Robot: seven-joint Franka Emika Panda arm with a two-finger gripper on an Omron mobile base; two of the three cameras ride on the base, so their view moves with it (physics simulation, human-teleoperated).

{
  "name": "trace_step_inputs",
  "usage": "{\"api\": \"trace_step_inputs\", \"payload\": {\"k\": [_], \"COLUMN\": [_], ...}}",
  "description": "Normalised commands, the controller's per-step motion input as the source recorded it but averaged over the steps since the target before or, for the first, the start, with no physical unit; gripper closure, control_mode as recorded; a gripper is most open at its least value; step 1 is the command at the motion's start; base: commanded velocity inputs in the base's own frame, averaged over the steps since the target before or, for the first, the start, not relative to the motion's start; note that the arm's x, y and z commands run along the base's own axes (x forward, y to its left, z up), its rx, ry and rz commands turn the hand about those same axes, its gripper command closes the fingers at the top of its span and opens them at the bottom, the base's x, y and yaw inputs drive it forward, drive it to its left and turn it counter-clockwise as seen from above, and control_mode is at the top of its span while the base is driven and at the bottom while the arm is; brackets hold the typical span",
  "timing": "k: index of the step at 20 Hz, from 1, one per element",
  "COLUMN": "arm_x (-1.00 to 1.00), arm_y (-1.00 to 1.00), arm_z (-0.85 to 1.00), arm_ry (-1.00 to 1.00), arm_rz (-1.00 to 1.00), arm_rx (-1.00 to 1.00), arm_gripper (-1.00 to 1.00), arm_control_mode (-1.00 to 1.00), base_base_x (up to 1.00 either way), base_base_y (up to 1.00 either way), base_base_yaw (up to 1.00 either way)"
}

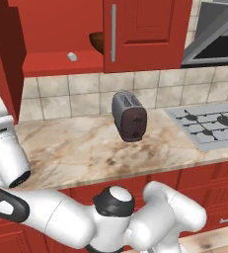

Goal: Pick the mug and place it in the sink. Pick the bowl and place it in the open cabinet and then close the cabinet.

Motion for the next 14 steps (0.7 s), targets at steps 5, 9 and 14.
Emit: {"api": "trace_step_inputs", "payload": {"k": [5,9,14], "arm_x": [0.27,0.13,-0.04], "arm_y": [0.89,0.8,0.06], "arm_z": [-0.19,-0.16,-0.02], "arm_ry": [-0.08,-0.08,-0.12], "arm_rz": [-0.39,-0.39,-0.48], "arm_rx": [0.0,0.0,0.0], "arm_gripper": [-1.0,-1.0,-1.0], "arm_control_mode": [-1.0,-1.0,-1.0], "base_base_x": [0.0,0.0,0.0], "base_base_y": [0.0,0.0,0.0], "base_base_yaw": [0.0,0.0,0.0]}}
